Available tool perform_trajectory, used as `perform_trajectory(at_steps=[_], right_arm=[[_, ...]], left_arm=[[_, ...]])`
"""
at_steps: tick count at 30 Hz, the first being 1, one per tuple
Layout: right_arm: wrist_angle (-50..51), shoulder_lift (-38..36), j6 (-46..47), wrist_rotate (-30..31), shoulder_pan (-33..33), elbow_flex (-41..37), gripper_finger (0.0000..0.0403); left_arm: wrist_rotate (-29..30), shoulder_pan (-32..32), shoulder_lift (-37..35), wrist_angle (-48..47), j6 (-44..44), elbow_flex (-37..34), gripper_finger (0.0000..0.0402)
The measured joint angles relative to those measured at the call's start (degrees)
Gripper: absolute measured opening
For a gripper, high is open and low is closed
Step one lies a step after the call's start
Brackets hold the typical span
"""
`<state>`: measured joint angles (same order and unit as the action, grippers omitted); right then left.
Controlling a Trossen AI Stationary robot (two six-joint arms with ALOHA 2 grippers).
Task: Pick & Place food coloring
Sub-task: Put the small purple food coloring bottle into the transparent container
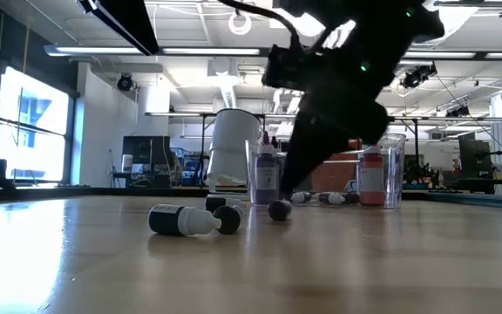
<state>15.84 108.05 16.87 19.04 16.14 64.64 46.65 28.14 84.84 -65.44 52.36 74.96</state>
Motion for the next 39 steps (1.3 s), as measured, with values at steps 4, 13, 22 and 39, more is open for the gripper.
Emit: perform_trajectory(at_steps=[4, 13, 22, 39], right_arm=[[-2.69, 0.0, -4.28, -1.13, -0.23, -2.32, 0.0138], [-11.97, 0.07, -7.77, -6.26, -0.79, -5.45, 0.0138], [-14.16, 0.07, -14.25, -8.08, -0.72, -5.46, 0.0138], [-15.91, 0.11, -36.42, -14.46, -2.76, -5.46, 0.0138]], left_arm=[[-0.01, 0.0, 0.02, 0.19, 0.0, 0.0, 0.0137], [-0.05, 0.0, 0.02, 2.7, -3.01, 0.0, 0.0137], [-0.07, 0.0, 0.02, 2.66, -3.19, 0.0, 0.0137], [-0.07, 0.0, 0.02, 2.59, -3.21, 0.0, 0.0137]])
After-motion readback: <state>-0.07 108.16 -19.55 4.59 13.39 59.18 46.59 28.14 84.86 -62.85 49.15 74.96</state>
